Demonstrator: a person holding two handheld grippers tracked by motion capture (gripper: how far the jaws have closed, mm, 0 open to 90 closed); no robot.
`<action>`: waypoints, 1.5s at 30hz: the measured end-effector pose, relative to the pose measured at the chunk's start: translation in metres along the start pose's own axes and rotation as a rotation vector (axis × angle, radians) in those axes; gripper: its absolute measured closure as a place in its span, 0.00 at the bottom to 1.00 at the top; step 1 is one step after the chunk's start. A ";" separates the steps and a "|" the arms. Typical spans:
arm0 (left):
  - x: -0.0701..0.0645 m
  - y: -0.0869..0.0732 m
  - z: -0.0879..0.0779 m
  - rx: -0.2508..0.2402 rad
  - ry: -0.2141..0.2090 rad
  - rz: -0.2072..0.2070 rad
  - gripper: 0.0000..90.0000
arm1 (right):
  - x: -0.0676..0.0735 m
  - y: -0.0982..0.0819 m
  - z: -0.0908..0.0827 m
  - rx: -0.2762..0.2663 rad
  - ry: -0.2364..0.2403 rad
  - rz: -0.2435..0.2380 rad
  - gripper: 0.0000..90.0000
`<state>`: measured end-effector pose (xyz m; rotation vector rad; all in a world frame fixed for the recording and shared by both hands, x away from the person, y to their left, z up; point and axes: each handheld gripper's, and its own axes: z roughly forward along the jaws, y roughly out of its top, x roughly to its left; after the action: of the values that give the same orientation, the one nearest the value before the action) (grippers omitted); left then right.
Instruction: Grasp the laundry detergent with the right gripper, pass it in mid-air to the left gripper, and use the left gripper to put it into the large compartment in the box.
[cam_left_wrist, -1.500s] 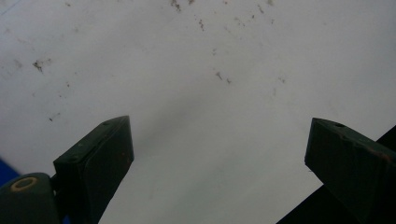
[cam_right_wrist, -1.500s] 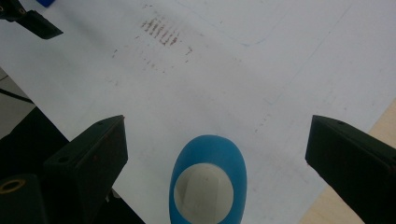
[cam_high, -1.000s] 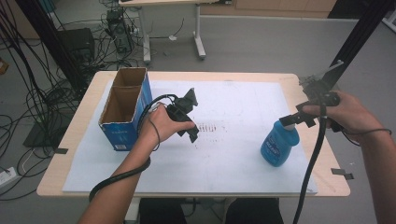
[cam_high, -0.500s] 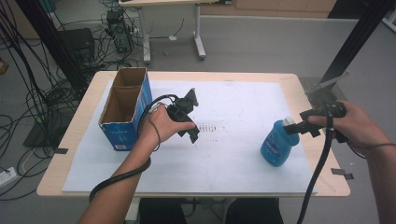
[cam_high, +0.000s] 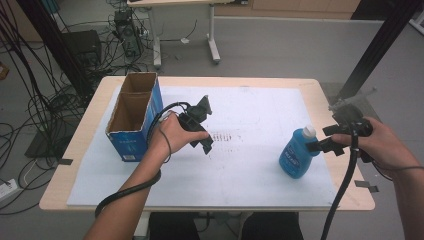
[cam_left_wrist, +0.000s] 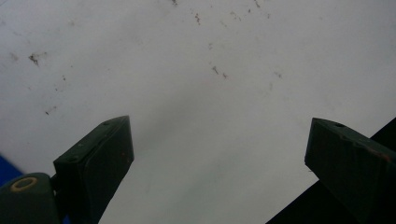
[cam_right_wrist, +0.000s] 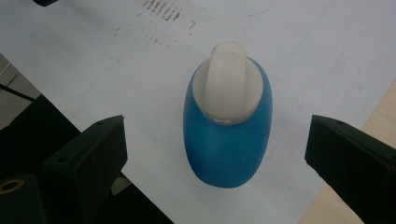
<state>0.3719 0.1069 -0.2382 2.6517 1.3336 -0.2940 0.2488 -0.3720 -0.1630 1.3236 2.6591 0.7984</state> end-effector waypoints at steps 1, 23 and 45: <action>0.000 0.000 0.000 -0.001 0.000 -0.001 0.09 | 0.000 -0.001 0.000 -0.002 -0.002 -0.003 0.06; -0.004 0.001 0.002 0.002 -0.005 0.005 0.09 | 0.007 -0.025 0.010 -0.007 -0.020 0.024 0.06; -0.007 -0.002 0.008 -0.005 -0.015 0.016 0.10 | 0.012 -0.050 0.025 -0.034 -0.045 0.009 0.06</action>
<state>0.3654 0.1013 -0.2443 2.6494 1.3068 -0.3069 0.2122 -0.3776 -0.2064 1.3297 2.5953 0.8021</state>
